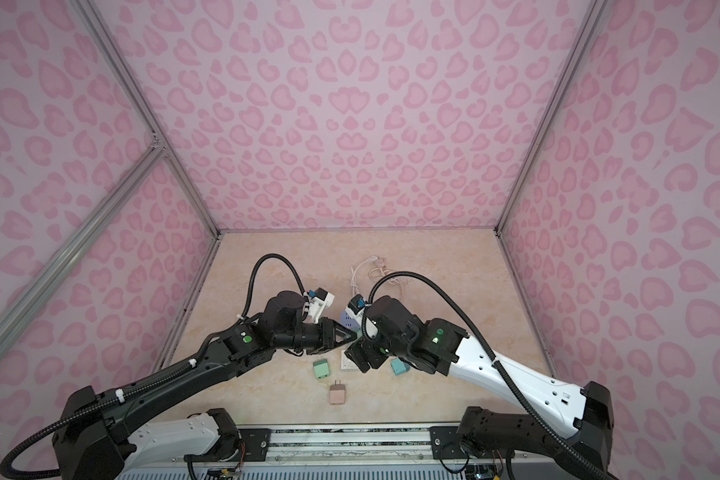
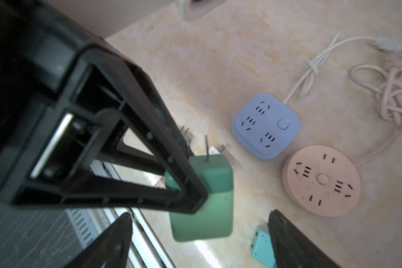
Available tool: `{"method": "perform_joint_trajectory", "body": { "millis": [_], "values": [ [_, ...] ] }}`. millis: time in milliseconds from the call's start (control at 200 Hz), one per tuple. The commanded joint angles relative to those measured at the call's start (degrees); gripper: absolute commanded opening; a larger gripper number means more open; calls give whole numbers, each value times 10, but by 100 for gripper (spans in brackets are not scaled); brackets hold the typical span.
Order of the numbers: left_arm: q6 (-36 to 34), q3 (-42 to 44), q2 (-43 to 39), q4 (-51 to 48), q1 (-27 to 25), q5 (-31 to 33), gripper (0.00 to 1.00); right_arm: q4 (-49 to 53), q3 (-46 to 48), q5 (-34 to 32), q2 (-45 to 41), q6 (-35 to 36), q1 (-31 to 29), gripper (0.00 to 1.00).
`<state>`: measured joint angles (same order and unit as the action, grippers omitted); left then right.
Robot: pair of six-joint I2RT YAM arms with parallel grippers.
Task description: Insert the plug
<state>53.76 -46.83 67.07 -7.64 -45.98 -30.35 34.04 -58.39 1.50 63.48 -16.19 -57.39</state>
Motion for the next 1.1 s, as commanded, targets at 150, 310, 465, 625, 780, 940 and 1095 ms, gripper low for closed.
{"method": "perform_joint_trajectory", "body": {
  "millis": [150, 310, 465, 625, 780, 940, 1095],
  "values": [
    [174, 11, 17, 145, 80, -9, 3, -231, 124, 21, -85, -41, 78, 76],
    [255, -14, 40, 193, 96, -49, 3, -269, 137, 50, -101, -34, 126, 77],
    [343, -22, 77, 252, 96, -96, 3, -335, 140, 155, -105, -30, 179, 73],
    [464, 9, 112, 422, 96, -118, 3, -372, 129, 221, -83, -16, 193, 67],
    [469, 21, 100, 417, 96, -105, 3, -385, 126, 220, -72, -4, 193, 63],
    [463, 21, 88, 408, 95, -102, 3, -382, 128, 198, -70, 17, 193, 59],
    [462, 14, 87, 417, 93, -108, 3, -382, 135, 187, -70, 24, 193, 55]
  ]
}}
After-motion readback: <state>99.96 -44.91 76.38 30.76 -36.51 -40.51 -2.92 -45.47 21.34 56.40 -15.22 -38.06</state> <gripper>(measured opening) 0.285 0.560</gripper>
